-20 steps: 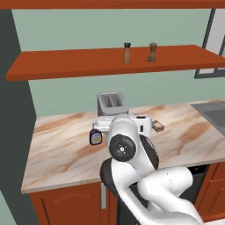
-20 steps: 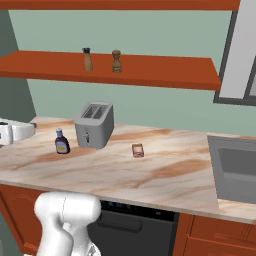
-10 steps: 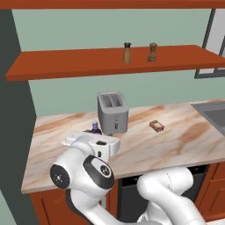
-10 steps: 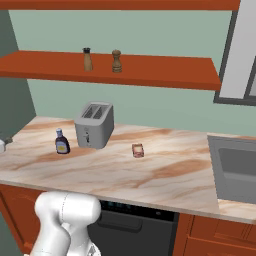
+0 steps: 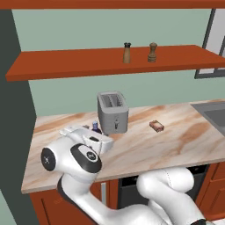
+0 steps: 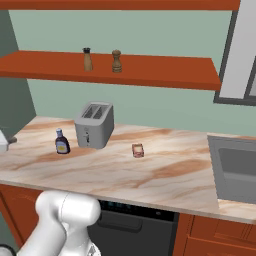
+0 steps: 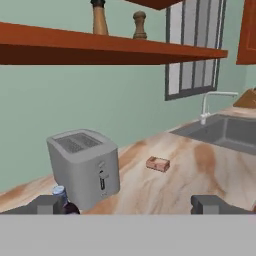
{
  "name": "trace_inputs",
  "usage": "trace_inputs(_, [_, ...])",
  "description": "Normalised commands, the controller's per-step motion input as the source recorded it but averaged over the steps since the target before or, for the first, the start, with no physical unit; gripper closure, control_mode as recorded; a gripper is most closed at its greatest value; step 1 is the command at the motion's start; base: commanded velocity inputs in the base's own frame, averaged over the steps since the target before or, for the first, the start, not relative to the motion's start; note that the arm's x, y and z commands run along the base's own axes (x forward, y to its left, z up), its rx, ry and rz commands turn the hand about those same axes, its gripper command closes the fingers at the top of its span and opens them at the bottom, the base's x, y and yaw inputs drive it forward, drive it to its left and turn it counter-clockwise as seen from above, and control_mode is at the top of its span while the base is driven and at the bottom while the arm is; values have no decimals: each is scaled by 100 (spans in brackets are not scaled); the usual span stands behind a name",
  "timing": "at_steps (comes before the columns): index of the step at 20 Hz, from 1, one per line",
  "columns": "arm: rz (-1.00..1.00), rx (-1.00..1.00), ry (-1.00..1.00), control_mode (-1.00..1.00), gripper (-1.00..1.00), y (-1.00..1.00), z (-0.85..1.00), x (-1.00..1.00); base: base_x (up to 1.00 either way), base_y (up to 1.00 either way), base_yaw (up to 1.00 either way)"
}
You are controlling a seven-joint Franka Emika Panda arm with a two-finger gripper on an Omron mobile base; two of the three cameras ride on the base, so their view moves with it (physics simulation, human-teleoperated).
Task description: There are various items on the counter. Only move the condiments/shakers into the cabinet.
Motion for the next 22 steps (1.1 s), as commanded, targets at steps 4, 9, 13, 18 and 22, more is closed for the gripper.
trace_inputs(4, [-13, 15, 0, -100, -100, 5, -20, 36, 0, 0, 0])
trace_inputs(9, [-9, 10, 0, -100, -100, 1, -8, 22, 0, 0, 0])
trace_inputs(13, [-4, -2, 7, -100, -100, 0, -5, 37, 0, 0, 0])
trace_inputs(18, [-2, -4, 13, -100, -100, 0, -14, 45, 0, 0, 0])
trace_inputs(22, [0, -5, 12, -100, -100, 0, -22, 38, 0, 0, 0])
